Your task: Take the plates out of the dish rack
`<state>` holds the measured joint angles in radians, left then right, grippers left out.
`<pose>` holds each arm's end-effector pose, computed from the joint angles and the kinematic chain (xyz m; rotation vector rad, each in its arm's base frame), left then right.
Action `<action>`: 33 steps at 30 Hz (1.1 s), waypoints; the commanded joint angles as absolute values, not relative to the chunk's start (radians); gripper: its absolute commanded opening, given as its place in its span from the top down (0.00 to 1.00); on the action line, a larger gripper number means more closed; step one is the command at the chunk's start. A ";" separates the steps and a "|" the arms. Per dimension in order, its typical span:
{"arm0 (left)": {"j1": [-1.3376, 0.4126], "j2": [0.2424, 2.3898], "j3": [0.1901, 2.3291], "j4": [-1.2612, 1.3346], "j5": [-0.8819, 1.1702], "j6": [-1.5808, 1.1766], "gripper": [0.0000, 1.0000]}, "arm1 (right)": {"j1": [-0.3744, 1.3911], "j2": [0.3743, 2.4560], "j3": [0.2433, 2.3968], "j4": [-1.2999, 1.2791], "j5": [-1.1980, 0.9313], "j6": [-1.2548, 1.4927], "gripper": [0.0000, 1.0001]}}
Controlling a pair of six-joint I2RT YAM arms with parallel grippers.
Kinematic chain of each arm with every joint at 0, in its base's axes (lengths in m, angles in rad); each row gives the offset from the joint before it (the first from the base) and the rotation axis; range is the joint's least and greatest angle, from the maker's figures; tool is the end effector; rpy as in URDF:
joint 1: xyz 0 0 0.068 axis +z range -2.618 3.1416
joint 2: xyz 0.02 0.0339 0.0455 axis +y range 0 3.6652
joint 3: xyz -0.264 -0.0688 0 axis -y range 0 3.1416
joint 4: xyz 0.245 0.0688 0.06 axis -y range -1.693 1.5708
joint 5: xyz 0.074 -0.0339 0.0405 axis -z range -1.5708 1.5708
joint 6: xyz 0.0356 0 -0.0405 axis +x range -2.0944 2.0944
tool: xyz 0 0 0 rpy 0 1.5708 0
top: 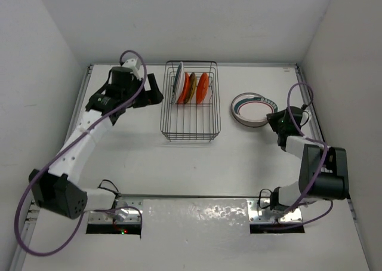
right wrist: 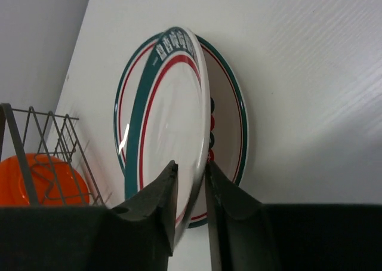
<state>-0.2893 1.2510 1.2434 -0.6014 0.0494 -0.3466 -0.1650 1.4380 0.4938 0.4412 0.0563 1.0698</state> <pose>0.2605 -0.0794 0.3596 -0.0348 2.2089 -0.4121 0.2692 -0.0469 0.1591 1.2504 1.7005 0.4919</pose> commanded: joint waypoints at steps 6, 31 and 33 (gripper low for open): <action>-0.317 1.527 1.523 -0.525 0.055 -0.334 0.09 | -0.173 1.470 0.609 0.399 -0.025 1.025 0.03; -0.413 1.977 1.874 -0.560 -0.087 -0.356 0.44 | -0.107 1.372 0.943 -0.574 -0.005 0.598 0.01; -0.413 1.997 1.882 -0.546 -0.069 -0.354 0.47 | -0.100 1.313 0.925 -0.574 -0.003 0.592 0.01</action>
